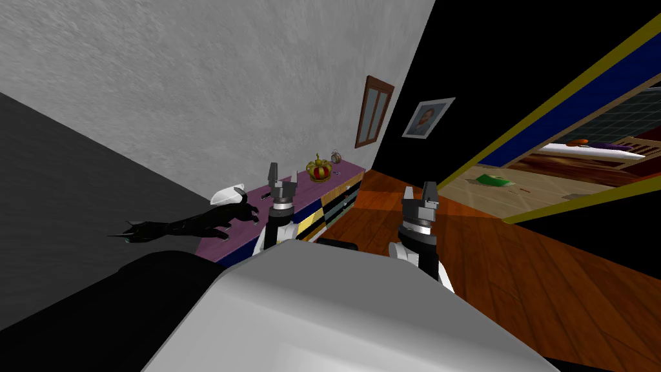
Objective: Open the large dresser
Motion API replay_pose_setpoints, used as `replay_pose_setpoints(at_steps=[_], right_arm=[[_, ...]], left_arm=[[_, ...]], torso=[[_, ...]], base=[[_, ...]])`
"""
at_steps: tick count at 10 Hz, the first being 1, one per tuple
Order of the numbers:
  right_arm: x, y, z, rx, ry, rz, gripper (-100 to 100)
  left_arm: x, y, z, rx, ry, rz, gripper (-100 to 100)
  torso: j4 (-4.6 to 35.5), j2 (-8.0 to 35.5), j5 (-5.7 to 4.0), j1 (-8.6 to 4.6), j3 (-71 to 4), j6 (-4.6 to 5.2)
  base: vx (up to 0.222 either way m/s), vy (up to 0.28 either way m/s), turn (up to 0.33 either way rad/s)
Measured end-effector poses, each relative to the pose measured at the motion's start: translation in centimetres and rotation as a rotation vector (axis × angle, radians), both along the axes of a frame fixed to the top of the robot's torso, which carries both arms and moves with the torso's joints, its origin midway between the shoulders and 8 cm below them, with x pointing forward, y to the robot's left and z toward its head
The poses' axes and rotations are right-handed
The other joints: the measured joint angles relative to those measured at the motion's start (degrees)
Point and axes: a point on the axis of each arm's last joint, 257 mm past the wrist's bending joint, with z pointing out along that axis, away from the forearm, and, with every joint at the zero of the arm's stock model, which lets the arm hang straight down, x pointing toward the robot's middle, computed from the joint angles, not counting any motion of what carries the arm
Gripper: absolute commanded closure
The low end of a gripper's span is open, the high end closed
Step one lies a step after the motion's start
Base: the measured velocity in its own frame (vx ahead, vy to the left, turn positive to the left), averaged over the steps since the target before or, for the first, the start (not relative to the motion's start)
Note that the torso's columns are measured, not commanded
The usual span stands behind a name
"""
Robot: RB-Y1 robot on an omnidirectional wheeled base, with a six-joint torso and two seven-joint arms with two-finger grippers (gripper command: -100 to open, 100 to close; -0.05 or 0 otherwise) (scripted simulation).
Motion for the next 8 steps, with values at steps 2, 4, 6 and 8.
replay_pose_setpoints(at_steps=[2, 4, 6, 8], right_arm=[[0.0, 0.0, 0.0, 0.0, 0.0, 0.0, 0], [0.0, 0.0, 0.01, 0.0, 0.0, 0.0, 0], [-0.01, 0.0, 0.01, 0.0, 0.0, 0.0, 0], [-0.01, 0.0, 0.02, 0.0, 0.0, 0.0, 0]], left_arm=[[0.0, 0.0, 0.0, 0.0, 0.0, 0.0, 0], [0.0, 0.0, 0.01, 0.0, 0.0, 0.0, 0], [-0.01, 0.0, 0.01, 0.0, 0.0, 0.0, 0], [-0.01, 0.0, 0.01, 0.0, 0.0, 0.0, 0]], torso=[[6.0, 6.0, 0.0, 0.0, -12.0, 0.0], [14.2, 14.2, 0.0, 0.0, -28.5, 0.0], [22.7, 22.7, 0.0, 0.0, -45.4, 0.0], [31.1, 31.2, 0.0, 0.0, -62.3, 0.0]], base=[[0.0, 0.0, 0.0], [0.0, 0.0, 0.0], [0.0, 0.0, 0.0], [0.0, 0.0, 0.0]])
